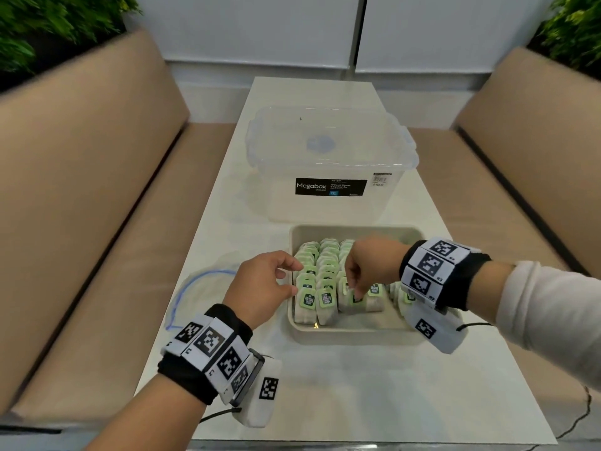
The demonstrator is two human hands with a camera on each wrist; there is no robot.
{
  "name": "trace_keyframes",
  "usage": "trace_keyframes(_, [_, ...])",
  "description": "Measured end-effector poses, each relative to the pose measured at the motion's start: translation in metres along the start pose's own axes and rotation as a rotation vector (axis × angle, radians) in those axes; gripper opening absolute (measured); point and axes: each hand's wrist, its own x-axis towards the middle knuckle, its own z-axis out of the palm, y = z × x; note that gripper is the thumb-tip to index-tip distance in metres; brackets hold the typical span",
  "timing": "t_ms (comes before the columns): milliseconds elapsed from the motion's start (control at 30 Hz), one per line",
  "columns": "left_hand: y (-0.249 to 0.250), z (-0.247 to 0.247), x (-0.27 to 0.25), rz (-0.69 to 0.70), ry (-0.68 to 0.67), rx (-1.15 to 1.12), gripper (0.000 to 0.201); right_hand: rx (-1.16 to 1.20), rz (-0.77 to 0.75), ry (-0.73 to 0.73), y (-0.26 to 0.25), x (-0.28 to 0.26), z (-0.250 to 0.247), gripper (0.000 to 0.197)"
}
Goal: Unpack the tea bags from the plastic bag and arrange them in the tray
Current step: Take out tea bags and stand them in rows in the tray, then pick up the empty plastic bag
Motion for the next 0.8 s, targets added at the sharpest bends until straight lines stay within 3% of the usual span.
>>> trace_keyframes(233, [-0.004,-0.002,-0.003,-0.008,0.032,0.002,0.027,-0.190,-0.013,-0.180,0.000,0.028,0.009,0.022])
trace_keyframes(500, [-0.012,-0.015,-0.006,0.004,0.171,0.013,0.026,-0.195,0.024,-0.172,0.004,0.043,0.005,0.024])
trace_keyframes(633, [-0.026,-0.045,-0.005,0.010,0.340,0.252,0.043,-0.134,0.050,-0.105,0.005,0.040,0.000,0.023])
trace_keyframes(733, [-0.047,-0.068,0.001,-0.124,0.157,0.479,0.064,-0.095,0.047,0.027,0.002,0.030,-0.007,0.023])
trace_keyframes(800, [-0.064,-0.072,0.006,-0.225,-0.021,0.504,0.062,-0.059,0.048,0.119,-0.003,0.021,-0.013,0.023])
